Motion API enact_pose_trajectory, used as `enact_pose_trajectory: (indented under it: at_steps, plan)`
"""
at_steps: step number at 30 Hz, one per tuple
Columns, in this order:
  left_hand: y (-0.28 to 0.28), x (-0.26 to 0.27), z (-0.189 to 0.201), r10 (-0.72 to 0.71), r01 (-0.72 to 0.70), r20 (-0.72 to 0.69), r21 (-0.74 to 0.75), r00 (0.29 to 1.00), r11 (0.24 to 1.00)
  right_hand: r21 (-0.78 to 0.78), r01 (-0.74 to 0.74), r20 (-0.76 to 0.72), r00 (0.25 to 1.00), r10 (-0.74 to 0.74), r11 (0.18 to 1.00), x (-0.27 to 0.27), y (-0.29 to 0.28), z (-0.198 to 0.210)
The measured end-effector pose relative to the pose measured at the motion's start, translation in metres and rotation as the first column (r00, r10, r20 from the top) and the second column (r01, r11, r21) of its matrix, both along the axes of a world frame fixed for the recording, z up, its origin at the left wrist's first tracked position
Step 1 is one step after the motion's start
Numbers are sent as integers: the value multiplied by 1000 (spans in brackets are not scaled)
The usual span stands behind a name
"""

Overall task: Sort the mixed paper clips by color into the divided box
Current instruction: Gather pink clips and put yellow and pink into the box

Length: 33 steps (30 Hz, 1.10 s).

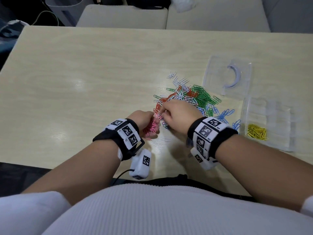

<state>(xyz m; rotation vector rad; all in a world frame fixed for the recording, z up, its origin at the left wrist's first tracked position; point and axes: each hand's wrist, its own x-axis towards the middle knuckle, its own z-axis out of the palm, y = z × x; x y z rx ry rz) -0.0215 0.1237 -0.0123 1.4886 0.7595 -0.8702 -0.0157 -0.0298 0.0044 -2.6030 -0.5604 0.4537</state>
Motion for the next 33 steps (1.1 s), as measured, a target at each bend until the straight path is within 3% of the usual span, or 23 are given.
enact_pose_trajectory:
  at_steps: [4,9,17,28,33]
  plan:
    - [5,2,-3,-1,1,-8,10,1000,1000,-247,-26,-8,1000,24,969,-2,-17,-11]
    - [1,5,-1,-51,52,-3,61,999,997,-247,-41,-70,997,24,968,-5,-14,-15]
    - [5,6,-8,-52,52,-7,32,999,998,-395,-111,-22,994,111,912,-11,-11,-15]
    - [-6,7,-6,-69,69,-7,13,998,997,-226,71,-39,996,-82,972,3,-30,-8]
    - [-15,6,-3,-37,37,14,-31,999,999,92,129,-101,988,-119,987,-1,-19,5]
